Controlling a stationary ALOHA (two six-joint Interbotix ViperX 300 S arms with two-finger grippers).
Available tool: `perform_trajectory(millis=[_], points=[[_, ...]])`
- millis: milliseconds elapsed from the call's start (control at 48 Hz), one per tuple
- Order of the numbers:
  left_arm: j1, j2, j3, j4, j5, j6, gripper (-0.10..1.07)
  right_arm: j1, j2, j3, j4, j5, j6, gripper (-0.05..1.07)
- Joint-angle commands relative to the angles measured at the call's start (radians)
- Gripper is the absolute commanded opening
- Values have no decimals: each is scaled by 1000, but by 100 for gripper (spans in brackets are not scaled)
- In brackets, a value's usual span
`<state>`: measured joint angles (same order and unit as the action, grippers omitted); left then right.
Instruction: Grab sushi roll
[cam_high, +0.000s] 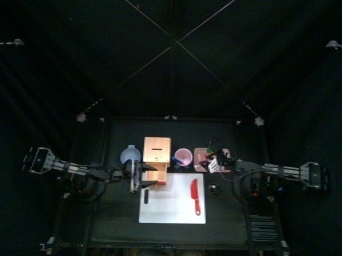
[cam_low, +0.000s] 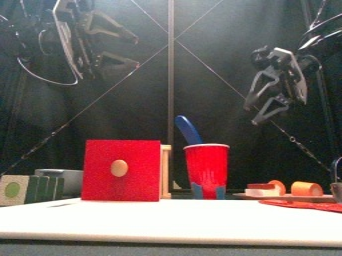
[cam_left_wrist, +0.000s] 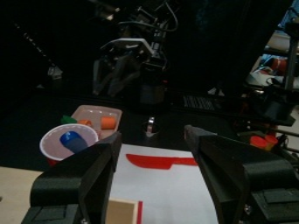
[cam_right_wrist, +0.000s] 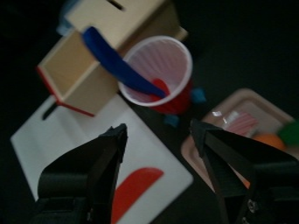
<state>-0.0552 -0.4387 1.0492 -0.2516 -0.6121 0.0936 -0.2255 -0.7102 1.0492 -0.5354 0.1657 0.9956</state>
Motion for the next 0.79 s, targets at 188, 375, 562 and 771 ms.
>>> perform_trajectory(millis=[188,375,562,771], points=[[78,-147,29,32,183,5,93,28,5,-3,-179,-259,-2,92],[94,-244,64,95,259,2,93,77,48,-63,-224,-284,-3,91],[98,-273,92,100,259,2,93,91,78,-100,-258,-284,-3,92],[103,-273,115,98,259,-2,93,92,104,-97,-261,-284,-3,91]])
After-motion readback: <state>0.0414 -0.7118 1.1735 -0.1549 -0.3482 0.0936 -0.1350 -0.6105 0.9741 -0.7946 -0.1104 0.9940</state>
